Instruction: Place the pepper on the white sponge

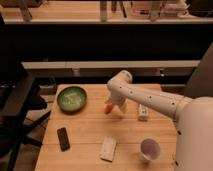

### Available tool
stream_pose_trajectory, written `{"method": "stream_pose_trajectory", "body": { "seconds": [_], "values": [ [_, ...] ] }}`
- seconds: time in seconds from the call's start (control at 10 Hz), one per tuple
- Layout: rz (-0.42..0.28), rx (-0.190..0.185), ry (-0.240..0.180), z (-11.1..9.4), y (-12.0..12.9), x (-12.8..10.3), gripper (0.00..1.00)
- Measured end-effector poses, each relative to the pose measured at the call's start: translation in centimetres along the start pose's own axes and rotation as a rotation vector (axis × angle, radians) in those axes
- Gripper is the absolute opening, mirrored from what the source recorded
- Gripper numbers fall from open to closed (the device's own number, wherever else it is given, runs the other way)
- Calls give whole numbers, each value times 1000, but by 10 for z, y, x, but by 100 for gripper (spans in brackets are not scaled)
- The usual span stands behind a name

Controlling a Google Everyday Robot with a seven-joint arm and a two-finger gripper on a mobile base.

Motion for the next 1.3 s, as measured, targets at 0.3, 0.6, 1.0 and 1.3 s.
{"method": "stream_pose_trajectory", "body": {
  "seconds": [0.3,0.6,1.0,1.3],
  "values": [
    [-17,-9,-24,11,-4,-4,80],
    [-27,-21,-46,21,-2,-4,80],
    [-57,-51,-55,29,-2,-5,80],
    [-77,-74,-48,33,-2,-7,80]
  ]
}}
